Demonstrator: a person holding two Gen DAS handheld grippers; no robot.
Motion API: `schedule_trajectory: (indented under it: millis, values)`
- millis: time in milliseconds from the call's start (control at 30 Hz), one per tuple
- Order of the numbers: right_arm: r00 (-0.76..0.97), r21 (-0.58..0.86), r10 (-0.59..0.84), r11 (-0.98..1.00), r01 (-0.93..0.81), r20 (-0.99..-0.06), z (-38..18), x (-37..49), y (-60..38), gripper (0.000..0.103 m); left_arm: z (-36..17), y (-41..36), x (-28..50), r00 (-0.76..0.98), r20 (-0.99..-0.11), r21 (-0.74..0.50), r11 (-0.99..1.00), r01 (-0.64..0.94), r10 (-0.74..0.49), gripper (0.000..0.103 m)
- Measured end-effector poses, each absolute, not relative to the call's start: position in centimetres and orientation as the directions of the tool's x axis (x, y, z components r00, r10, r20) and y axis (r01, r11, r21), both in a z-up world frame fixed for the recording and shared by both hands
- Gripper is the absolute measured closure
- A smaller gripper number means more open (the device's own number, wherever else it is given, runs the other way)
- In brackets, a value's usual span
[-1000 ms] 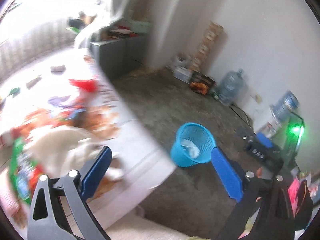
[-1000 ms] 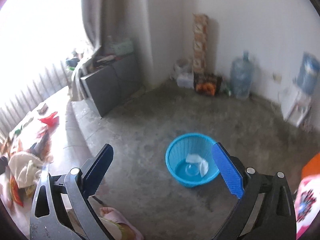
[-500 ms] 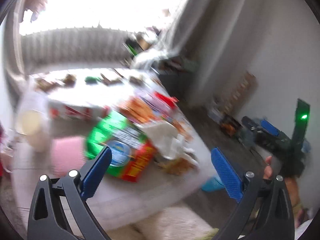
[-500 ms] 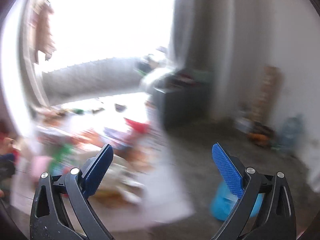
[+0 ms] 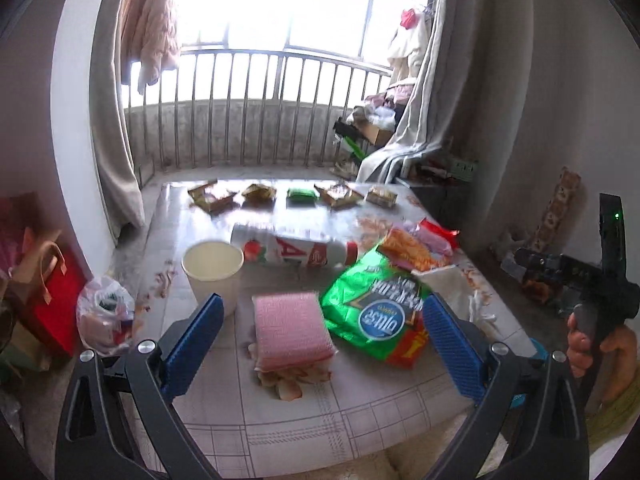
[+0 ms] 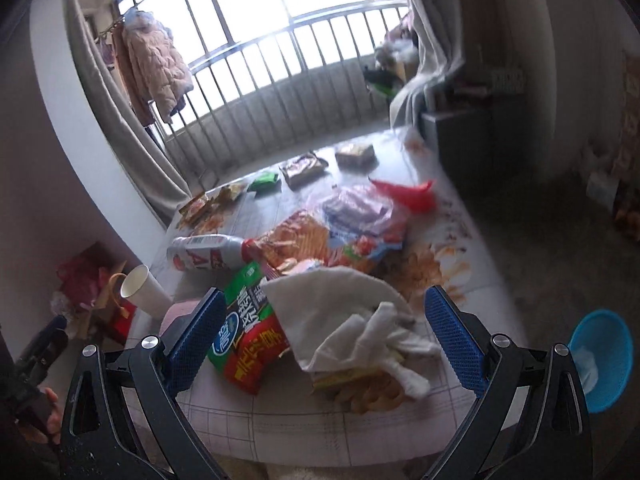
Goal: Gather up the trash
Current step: 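Move both open tools back over the table, then grasp the white glove with the right tool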
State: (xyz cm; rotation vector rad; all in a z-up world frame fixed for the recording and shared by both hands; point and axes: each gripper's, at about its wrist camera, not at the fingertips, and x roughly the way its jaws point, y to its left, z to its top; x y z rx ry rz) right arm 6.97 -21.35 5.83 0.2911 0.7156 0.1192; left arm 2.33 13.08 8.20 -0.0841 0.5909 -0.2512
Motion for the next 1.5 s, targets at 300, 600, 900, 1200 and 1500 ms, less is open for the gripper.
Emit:
schedule_trajectory:
  millis: [300, 600, 900, 1200, 1500]
  values:
    - [0.650, 0.352, 0.269, 0.936, -0.002, -0.711, 2.0, 7.3, -21.8, 0.010, 5.6, 10.1, 5.0, 0.743, -0.583, -0.190, 0.945, 0.268, -0.328, 0.006]
    - [0.594, 0.346, 0.297, 0.938, -0.032, -0.748, -0.3, 9.6, -22.0, 0.021, 3.4, 6.9, 7.9, 0.671, -0.642, -0.215, 0.928, 0.306, -0.370, 0.006]
    - [0.534, 0.399, 0.352, 0.916, -0.030, -0.769, -2.2, 11.8, -22.0, 0.048, 2.3, 6.3, 9.7, 0.650, -0.663, -0.230, 0.927, 0.297, -0.373, 0.007]
    - [0.534, 0.435, 0.373, 0.900, -0.011, -0.759, -2.2, 12.2, -22.5, 0.101, 2.6, 4.9, 10.1, 0.632, -0.640, -0.267, 0.898, 0.349, -0.436, 0.014]
    - [0.628, 0.542, 0.456, 0.838, -0.065, -0.631, 1.8, 10.8, -23.6, 0.103, 3.0, 4.3, 8.9, 0.642, -0.623, -0.247, 0.892, 0.379, -0.446, 0.016]
